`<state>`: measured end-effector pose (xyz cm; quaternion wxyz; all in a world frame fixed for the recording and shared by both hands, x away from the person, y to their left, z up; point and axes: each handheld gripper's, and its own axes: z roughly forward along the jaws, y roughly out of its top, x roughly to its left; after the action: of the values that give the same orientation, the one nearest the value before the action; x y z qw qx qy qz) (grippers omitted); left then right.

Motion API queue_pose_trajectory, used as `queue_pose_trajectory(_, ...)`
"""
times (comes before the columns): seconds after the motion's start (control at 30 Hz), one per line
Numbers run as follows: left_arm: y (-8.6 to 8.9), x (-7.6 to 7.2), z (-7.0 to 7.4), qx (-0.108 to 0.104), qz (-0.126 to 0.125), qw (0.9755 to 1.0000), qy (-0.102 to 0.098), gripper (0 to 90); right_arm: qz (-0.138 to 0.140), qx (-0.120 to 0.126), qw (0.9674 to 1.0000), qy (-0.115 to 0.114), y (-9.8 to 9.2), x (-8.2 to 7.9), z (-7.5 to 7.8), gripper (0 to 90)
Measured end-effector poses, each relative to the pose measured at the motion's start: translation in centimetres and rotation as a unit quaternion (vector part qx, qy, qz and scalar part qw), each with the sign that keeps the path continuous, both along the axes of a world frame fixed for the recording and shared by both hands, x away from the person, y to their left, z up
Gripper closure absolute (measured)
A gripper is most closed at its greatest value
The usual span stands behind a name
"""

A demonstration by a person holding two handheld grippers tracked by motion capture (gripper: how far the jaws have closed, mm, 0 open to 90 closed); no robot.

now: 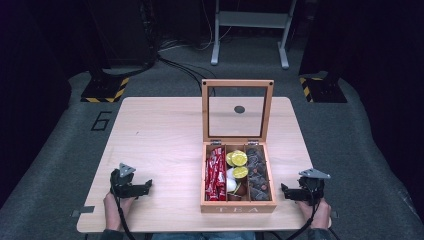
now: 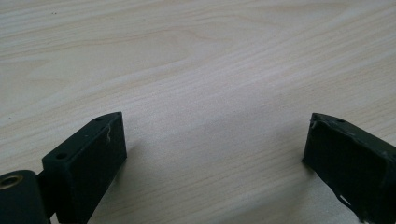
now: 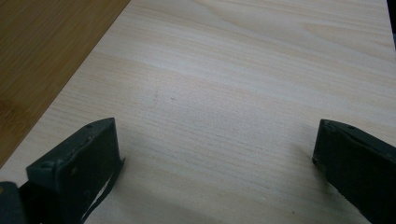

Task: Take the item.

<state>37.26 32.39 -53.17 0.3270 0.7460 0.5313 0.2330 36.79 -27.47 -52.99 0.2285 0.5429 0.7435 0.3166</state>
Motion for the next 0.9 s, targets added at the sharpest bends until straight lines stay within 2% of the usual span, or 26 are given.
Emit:
queue_pose_trajectory(0.7,-0.06,-0.05,0.05,0.005,-0.001,1.0000,0.000,5.8,0.003,0.000,1.0000,0.000,-0.03,0.13,0.01,0.0)
queue_pose_trajectory(0.8,-0.08,-0.11,0.04,0.006,-0.017,0.9998,-0.003,5.6,0.004,-0.002,1.0000,-0.002,-0.03,0.24,-0.02,0.0)
queue_pose_trajectory(0.9,-0.08,-0.09,0.03,0.005,-0.024,0.9997,0.002,3.7,-0.002,0.002,1.0000,-0.001,0.09,0.27,-0.02,0.0)
